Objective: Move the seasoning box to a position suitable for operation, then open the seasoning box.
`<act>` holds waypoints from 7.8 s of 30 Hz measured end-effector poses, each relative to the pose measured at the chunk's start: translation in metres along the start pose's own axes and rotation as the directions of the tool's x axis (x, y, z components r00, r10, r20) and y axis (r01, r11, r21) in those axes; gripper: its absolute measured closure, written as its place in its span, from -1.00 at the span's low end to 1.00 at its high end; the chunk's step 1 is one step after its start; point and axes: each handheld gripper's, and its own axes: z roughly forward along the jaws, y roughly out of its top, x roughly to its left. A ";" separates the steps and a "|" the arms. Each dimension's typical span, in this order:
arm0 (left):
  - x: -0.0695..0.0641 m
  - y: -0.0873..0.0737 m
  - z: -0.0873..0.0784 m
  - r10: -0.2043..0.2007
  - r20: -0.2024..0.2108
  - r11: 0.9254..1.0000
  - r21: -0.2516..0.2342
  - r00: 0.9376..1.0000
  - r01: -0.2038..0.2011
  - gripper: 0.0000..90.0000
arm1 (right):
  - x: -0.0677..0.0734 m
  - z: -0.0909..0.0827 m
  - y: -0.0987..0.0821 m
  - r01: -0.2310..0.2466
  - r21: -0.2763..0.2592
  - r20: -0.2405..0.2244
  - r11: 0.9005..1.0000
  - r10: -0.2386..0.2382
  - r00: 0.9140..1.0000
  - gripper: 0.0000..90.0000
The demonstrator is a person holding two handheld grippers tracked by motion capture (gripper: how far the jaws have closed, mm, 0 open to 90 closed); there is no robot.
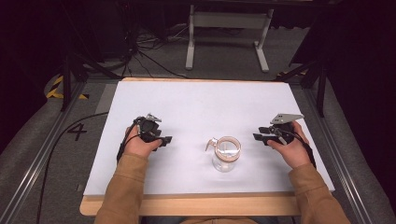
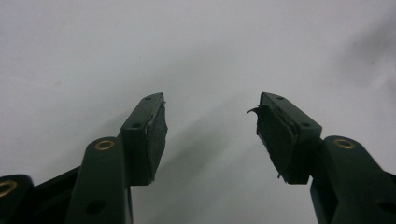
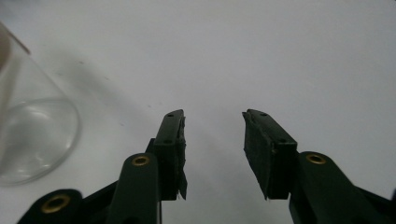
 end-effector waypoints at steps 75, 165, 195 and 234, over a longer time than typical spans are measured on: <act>-0.101 0.051 0.037 0.382 0.260 0.923 -0.053 0.887 -0.382 0.92 | 0.043 -0.018 -0.026 -0.087 0.010 -0.250 0.996 0.086 0.964 0.34; -0.074 0.054 -0.007 0.277 0.277 0.942 -0.266 0.920 -0.203 0.98 | 0.099 0.013 -0.012 0.165 -0.007 -0.259 0.986 -0.161 0.952 1.00; -0.089 0.066 0.020 0.324 0.352 0.926 -0.309 0.878 -0.217 0.99 | 0.116 0.002 -0.010 0.134 -0.063 -0.325 0.989 -0.147 0.934 1.00; -0.083 0.065 0.025 0.291 0.398 0.933 -0.317 0.870 -0.168 0.99 | 0.131 -0.002 0.012 0.091 -0.158 -0.367 0.983 -0.144 0.919 1.00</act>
